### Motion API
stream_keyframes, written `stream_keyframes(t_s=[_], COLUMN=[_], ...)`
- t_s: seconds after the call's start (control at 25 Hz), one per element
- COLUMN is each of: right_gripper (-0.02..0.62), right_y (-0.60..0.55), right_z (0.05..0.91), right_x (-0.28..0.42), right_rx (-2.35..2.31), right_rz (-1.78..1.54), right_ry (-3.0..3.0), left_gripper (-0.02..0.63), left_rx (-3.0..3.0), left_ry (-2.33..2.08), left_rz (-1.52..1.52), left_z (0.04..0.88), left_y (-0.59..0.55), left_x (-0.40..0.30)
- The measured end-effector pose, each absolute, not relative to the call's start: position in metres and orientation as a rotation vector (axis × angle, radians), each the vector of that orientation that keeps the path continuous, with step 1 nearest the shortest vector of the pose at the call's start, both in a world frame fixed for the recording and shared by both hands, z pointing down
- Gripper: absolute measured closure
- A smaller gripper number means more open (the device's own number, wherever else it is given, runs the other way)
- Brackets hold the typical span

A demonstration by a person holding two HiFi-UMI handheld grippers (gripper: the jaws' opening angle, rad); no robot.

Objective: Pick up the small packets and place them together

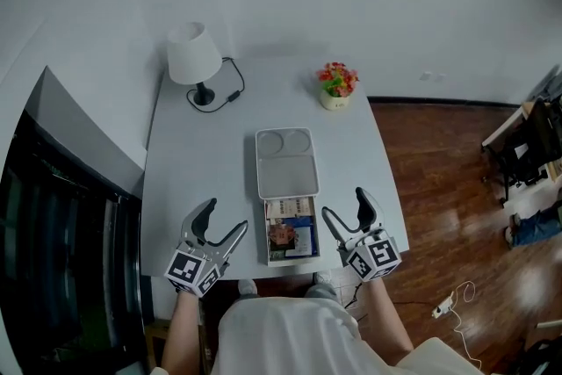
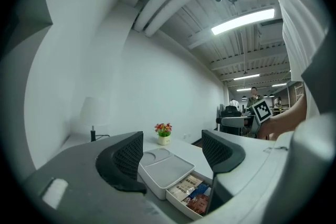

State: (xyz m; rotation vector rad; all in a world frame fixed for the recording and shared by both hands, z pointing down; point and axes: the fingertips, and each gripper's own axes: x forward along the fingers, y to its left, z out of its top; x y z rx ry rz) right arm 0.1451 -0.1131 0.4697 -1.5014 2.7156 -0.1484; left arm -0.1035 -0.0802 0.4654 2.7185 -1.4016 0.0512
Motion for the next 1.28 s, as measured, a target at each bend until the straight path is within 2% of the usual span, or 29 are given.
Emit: stream_keyframes(t_s=[0.4,0.96,1.04,1.28], right_gripper=[0.172,0.179,0.206,0.207], right_y=[-0.106,-0.103,-0.102,-0.092], right_z=[0.423,0.418,0.423,0.456], right_x=[0.118,0.117,0.117,0.103], right_rx=[-1.436,-1.389,-1.356,-1.124], right_rz=[0.128,0.135,0.11,-0.039], right_ry=[2.791,2.813,2.843,3.067], left_gripper=[0.247,0.281,0.281,0.281], left_rx=[2.696,2.739,2.748,2.775], left_ry=[-1.555,-1.49,-1.464,-1.399], left_rz=[0.002,-0.021,-0.009,0.078], left_z=[0.445,0.44,0.442,0.455], left_y=[-0.076,-0.085,-0.087,-0.086], left_x=[-0.108,-0.092,-0.088,-0.081])
